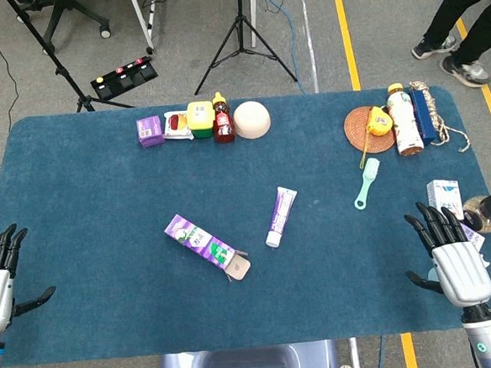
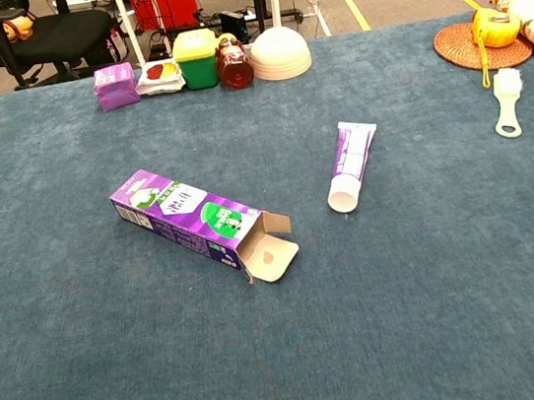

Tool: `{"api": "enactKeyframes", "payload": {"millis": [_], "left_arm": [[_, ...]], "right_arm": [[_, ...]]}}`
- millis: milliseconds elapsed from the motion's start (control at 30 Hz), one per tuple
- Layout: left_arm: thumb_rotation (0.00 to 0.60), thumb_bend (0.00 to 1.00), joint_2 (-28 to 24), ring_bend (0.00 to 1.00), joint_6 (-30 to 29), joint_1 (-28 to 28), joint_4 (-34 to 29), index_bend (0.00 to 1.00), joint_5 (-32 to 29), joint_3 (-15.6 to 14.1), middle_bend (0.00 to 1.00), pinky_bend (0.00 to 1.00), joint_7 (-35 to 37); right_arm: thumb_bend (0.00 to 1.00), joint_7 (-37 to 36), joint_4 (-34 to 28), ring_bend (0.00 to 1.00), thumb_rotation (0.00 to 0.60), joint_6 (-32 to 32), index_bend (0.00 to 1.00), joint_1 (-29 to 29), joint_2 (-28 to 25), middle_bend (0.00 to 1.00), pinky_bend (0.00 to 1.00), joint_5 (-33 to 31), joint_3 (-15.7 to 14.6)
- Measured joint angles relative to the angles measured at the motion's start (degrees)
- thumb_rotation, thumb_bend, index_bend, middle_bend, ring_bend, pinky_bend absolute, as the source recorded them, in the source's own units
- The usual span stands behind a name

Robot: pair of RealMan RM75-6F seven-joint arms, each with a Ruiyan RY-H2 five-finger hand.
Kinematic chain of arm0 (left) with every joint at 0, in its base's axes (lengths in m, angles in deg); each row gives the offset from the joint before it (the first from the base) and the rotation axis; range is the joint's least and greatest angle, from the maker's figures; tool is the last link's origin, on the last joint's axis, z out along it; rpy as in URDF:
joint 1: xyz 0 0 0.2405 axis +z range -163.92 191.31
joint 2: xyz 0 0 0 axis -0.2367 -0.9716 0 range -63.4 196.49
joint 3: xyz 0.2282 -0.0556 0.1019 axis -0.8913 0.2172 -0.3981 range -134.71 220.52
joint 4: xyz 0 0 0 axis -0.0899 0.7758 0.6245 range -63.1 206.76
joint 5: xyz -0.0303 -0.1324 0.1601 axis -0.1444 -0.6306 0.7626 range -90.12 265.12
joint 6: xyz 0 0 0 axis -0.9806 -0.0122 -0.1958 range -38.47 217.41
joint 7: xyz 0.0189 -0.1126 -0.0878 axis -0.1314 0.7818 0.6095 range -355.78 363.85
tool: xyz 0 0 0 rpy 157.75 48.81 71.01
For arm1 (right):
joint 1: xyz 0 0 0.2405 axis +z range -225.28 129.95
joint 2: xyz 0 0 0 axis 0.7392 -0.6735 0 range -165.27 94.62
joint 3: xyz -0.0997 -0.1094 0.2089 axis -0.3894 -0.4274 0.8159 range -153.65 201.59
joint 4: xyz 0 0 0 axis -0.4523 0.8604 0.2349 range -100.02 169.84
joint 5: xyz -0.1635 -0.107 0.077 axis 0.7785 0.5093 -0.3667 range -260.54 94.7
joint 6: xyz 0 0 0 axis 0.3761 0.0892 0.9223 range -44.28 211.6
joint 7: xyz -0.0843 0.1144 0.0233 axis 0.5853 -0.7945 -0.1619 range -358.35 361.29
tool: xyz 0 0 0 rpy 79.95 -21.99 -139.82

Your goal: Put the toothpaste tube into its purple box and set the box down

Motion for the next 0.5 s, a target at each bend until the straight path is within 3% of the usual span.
{"api": "enactKeyframes", "payload": {"millis": [500], "left_arm": [[0.6, 0.05, -0.1, 0.0, 0.6, -0.3, -0.4, 0.0, -0.4, 0.2, 0.0, 0.08, -0.5]], "right_arm": [[0.0, 2.0, -0.4, 0.0, 0.6, -1.0, 0.12, 0.4, 0.9, 0.02, 0.0, 0.3, -0.4]]}}
